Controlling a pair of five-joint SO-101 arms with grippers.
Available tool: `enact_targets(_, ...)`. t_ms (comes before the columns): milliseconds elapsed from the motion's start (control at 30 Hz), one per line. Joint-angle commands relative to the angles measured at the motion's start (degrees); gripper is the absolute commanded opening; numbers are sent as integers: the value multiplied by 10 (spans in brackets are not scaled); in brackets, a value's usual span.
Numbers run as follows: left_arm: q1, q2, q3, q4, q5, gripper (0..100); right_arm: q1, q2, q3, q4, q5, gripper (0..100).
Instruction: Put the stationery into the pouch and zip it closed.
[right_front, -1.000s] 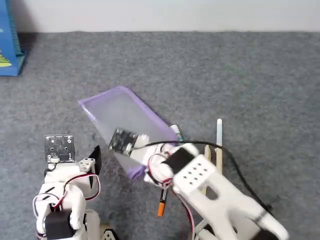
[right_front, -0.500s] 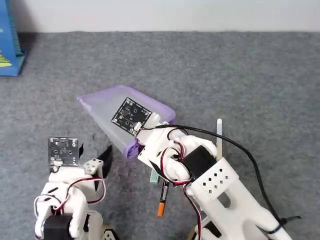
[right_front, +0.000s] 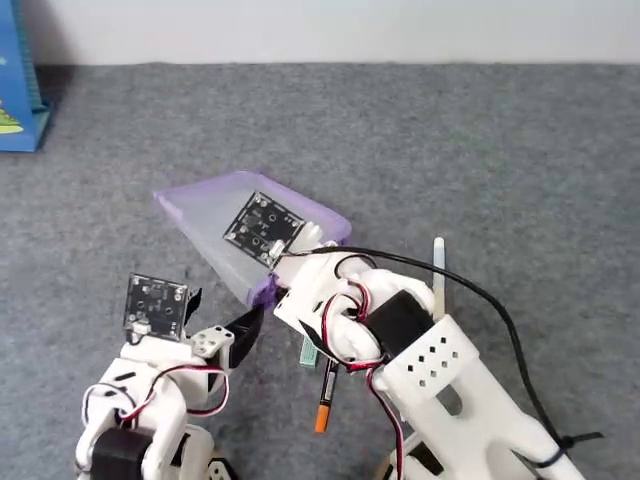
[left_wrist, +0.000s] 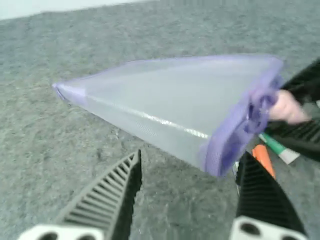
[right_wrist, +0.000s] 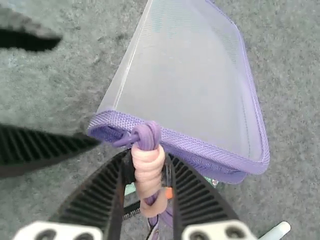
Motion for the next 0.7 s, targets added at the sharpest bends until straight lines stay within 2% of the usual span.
enact_targets(0, -1, -9, 28, -47, -9, 298, -30, -32, -71, 40, -12, 9)
enact_targets(167, -51, -9, 50, -69, -9, 298, -58, -74, -86, 70, -12, 9)
enact_targets(400, -56, -9, 39, -57, -9, 298, -58, -79, -42, 58, -12, 9)
enact_targets(567, -14, -9, -24, 21, -11, 298, -58, -78, -24, 28, -9, 9)
enact_targets(667, 2, -9, -28, 23, -12, 298, -54, -77, -22, 15, -8, 9)
